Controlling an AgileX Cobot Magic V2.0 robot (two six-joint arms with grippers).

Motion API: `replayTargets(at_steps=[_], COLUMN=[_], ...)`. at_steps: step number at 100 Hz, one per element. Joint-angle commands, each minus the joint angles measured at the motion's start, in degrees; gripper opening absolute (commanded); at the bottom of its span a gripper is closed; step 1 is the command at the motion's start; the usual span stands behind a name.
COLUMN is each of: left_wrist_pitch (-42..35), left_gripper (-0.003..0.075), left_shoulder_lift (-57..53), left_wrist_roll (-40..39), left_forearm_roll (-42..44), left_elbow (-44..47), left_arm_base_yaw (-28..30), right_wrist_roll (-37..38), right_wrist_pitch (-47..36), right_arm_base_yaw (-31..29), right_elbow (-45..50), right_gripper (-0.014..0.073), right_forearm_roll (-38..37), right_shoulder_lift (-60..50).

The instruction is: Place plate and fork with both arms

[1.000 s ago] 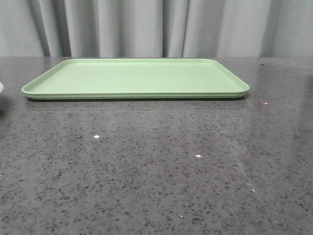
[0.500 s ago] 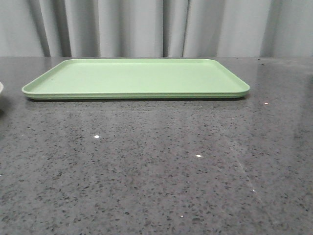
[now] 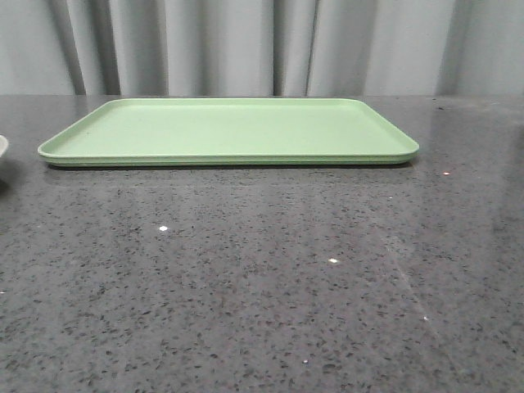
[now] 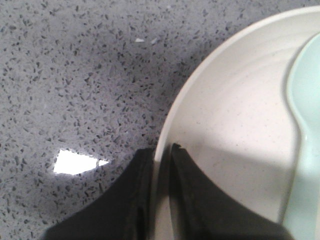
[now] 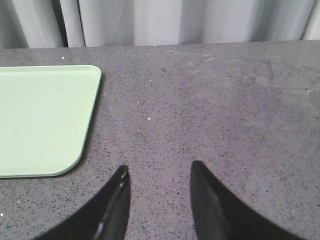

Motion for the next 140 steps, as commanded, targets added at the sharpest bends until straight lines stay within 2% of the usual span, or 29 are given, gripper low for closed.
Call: replayTargets(at_steps=[1, 18, 29, 45, 51, 72, 86, 100, 119, 140], left_wrist_pitch=[-0.62, -0.46, -0.32, 1.17, 1.68, 4.10, 4.42, 3.84, 1.65, 1.08], left_gripper=[-0.0020, -0.0020, -0.0020, -0.0020, -0.0020, -0.0020, -0.0021, -0.0021, -0.0021, -0.0021], left_shoulder_lift=[-1.17, -2.89, -5.42, -8.47, -8.91, -8.91, -7.62, -4.08, 3.95, 13.98], left_wrist_roll=[0.04, 0.04, 1.27, 10.91, 13.08, 13.47, 13.47, 13.37, 9.87, 6.07], left_forearm_roll=[0.80, 0.55, -1.61, -16.23, -19.68, -22.58, -24.50, -26.75, -26.81, -26.40], left_elbow=[-1.23, -1.23, -1.35, -1.35, -1.58, -6.08, -10.77, -16.01, -24.33, -35.14], left_arm_base_yaw=[0.11, 0.75, 4.15, 9.16, 9.29, 6.76, 1.99, -5.66, -17.24, -27.24], right_wrist_roll=[-0.59, -0.59, -0.59, -0.59, -0.59, -0.59, -0.59, -0.59, -0.59, -0.59], right_wrist_pitch=[-4.54, -4.10, -3.44, -3.23, -3.23, -3.19, -3.17, -2.70, -1.93, -1.82], right_arm_base_yaw=[-0.43, -0.43, -0.43, -0.43, -0.43, -0.43, -0.43, -0.43, -0.43, -0.43], right_elbow=[-1.53, -1.53, -1.53, -1.53, -1.53, -1.53, -1.53, -1.53, -1.53, -1.53], right_gripper=[0.0311, 0.0311, 0.0311, 0.0311, 0.0311, 0.0311, 0.0311, 0.0311, 0.0311, 0.0311], right_forearm_roll=[-0.37, -0.37, -0.37, -0.37, -0.37, -0.37, -0.37, -0.37, -0.37, -0.37], right_shoulder_lift=[0.41, 0.41, 0.41, 0.41, 0.41, 0.41, 0.41, 0.41, 0.41, 0.41])
